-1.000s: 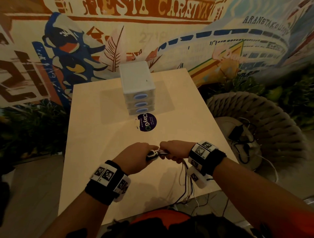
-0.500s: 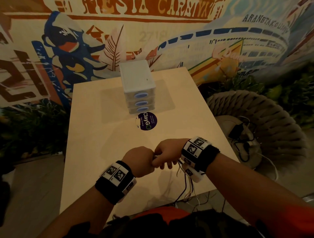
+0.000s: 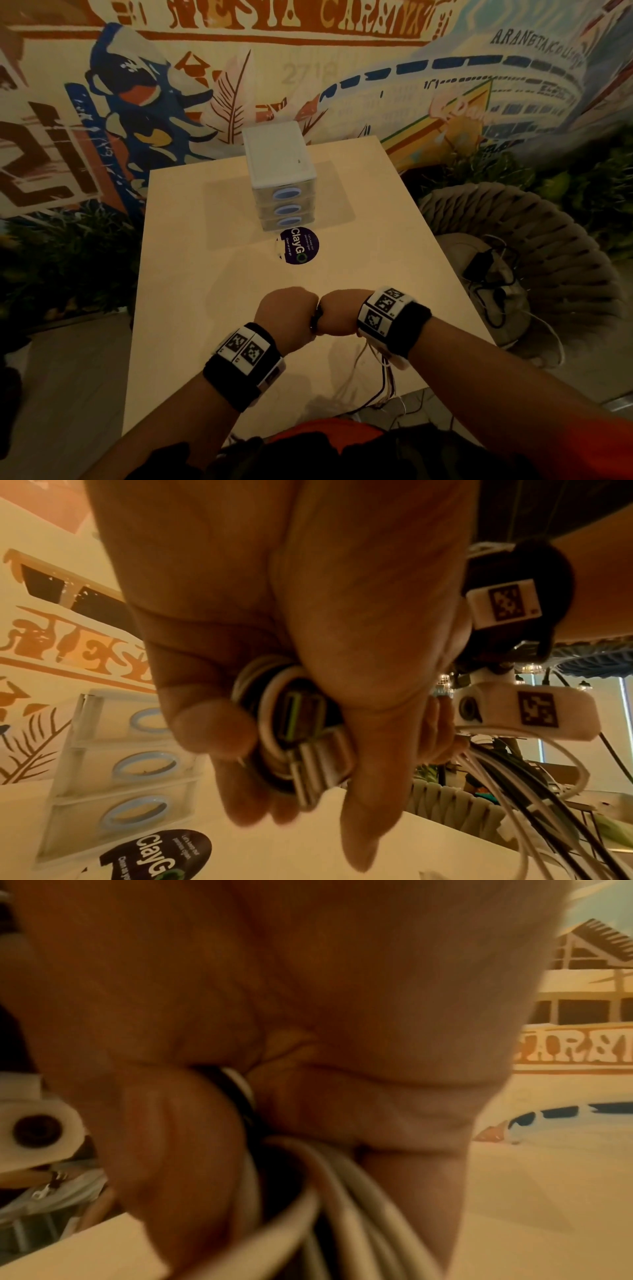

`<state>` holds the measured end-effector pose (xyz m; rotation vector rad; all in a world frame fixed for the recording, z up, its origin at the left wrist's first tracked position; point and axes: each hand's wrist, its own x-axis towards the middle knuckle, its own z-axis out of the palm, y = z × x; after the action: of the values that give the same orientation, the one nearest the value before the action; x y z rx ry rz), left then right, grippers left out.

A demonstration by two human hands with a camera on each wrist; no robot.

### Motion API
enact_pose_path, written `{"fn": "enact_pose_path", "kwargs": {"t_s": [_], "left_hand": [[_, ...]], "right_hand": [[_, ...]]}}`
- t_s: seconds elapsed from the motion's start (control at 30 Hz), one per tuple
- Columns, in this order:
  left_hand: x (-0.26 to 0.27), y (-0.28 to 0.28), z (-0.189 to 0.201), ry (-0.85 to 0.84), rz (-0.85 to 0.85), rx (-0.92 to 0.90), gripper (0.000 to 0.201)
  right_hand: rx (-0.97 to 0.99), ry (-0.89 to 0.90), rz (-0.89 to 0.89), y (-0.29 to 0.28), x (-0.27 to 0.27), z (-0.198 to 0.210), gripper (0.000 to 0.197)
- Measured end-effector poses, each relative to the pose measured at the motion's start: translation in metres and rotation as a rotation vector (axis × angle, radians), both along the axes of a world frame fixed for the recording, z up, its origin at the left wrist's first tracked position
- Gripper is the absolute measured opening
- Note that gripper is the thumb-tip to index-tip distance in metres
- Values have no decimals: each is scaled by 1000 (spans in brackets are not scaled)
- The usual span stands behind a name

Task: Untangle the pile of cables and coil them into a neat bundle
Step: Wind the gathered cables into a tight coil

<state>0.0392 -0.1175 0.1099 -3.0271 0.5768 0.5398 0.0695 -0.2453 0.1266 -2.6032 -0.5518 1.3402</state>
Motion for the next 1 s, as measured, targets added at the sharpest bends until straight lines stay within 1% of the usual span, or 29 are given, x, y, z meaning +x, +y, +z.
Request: {"fn": "enact_pose_path", "kwargs": {"t_s": [0.07, 0.1, 0.2, 0.33, 0.4, 0.43, 0.47, 0.5, 0.53, 0.57, 0.6, 0.63, 0.67, 0.7, 0.73, 0.8, 0.87, 0.9, 1.0], "left_hand": [[-2, 1, -2, -44, -10, -19, 24], [-3, 0, -2, -35, -14, -12, 25], [0, -2, 0, 39, -6, -3, 19], [6, 3, 2, 78, -16, 46, 14], [6, 6, 4, 39, 7, -30, 12], [6, 8, 5, 6, 29, -112, 16], [5, 10, 4, -25, 59, -209, 30], [5, 14, 2, -41, 89, -299, 51], [5, 18, 1, -44, 121, -357, 74], [6, 23, 1, -37, 156, -387, 93], [7, 28, 1, -12, 188, -414, 106], [8, 33, 2, 44, 222, -457, 114], [9, 38, 3, 124, 257, -522, 118], [11, 42, 3, 215, 289, -609, 117], [11, 44, 5, 307, 318, -725, 111], [10, 43, 7, 449, 353, -1013, 90], [6, 35, 12, 530, 366, -1281, 69], [4, 30, 15, 563, 360, -1371, 64], [-2, 19, 20, 592, 304, -1511, 70]], "right_hand": [[-2, 16, -43, -4, 3, 2, 34], [-4, 27, -51, -5, 3, 3, 37], [-11, 9, -26, -3, 2, 3, 38], [1, -88, -13, 5, -1, -2, 32], [30, -100, -3, 4, -1, 0, 25], [55, -80, -27, 2, 0, 1, 23], [84, -49, -72, -2, 3, 2, 22], [115, -7, -136, -8, 6, 4, 22], [154, 42, -215, -14, 9, 4, 21], [202, 86, -296, -20, 12, 5, 21], [255, 111, -367, -26, 14, 6, 21], [309, 121, -424, -32, 15, 7, 22], [363, 123, -469, -37, 16, 9, 24], [415, 127, -500, -40, 16, 11, 25], [469, 141, -516, -41, 16, 12, 27], [584, 207, -547, -38, 12, 16, 27], [669, 292, -550, -31, 7, 21, 21], [683, 309, -526, -27, 5, 24, 18], [654, 276, -421, -14, -2, 28, 22]]}}
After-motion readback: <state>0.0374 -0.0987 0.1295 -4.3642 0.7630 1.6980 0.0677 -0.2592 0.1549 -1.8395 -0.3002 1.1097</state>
